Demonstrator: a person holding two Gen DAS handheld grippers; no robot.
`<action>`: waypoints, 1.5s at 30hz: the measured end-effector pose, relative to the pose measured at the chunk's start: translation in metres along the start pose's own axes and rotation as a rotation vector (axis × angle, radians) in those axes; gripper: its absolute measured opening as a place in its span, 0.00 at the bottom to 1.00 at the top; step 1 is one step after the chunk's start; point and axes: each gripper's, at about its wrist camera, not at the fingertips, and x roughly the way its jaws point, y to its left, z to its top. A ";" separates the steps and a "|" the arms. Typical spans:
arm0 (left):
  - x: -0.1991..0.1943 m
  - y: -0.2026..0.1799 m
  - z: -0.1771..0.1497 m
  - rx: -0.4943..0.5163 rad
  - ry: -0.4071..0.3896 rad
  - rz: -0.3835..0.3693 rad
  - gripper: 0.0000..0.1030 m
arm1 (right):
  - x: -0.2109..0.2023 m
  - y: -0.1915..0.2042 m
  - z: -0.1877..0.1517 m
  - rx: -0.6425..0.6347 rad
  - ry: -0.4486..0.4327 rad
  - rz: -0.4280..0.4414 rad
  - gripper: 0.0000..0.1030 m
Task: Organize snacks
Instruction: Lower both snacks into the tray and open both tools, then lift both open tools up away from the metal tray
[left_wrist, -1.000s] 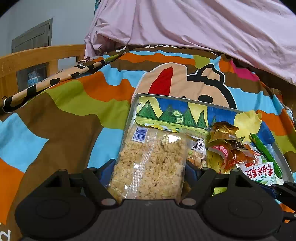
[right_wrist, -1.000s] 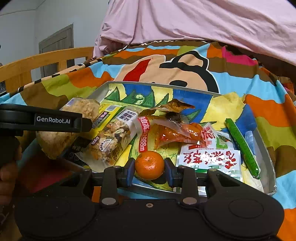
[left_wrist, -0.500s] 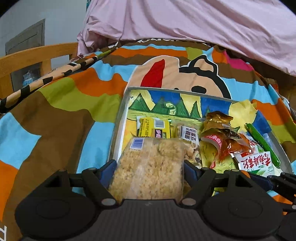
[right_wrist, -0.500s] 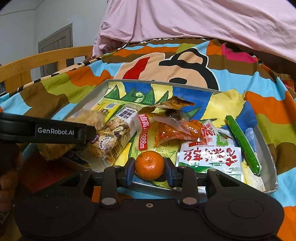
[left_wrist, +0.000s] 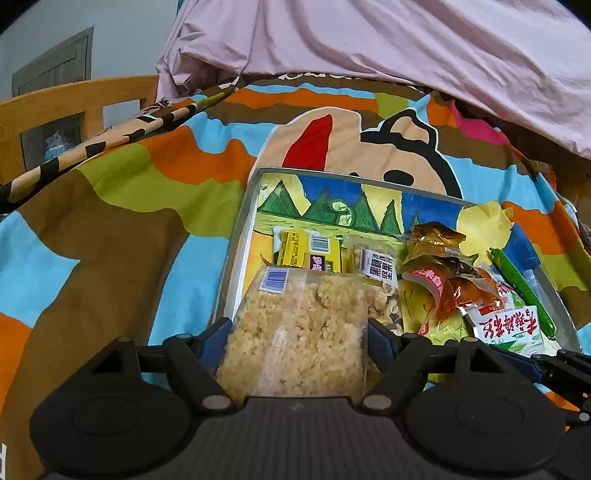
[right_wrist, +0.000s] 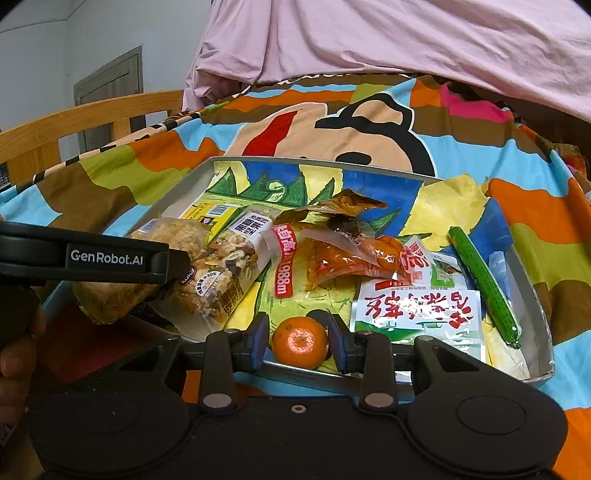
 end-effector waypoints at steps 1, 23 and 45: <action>0.000 0.000 0.000 0.000 0.000 0.000 0.79 | 0.000 0.000 0.000 -0.001 0.000 -0.001 0.36; -0.028 0.009 0.009 -0.110 -0.087 -0.072 0.99 | -0.037 -0.008 0.019 0.061 -0.094 -0.018 0.79; -0.140 0.007 -0.001 -0.041 -0.278 0.024 1.00 | -0.157 -0.024 0.030 0.154 -0.279 -0.029 0.99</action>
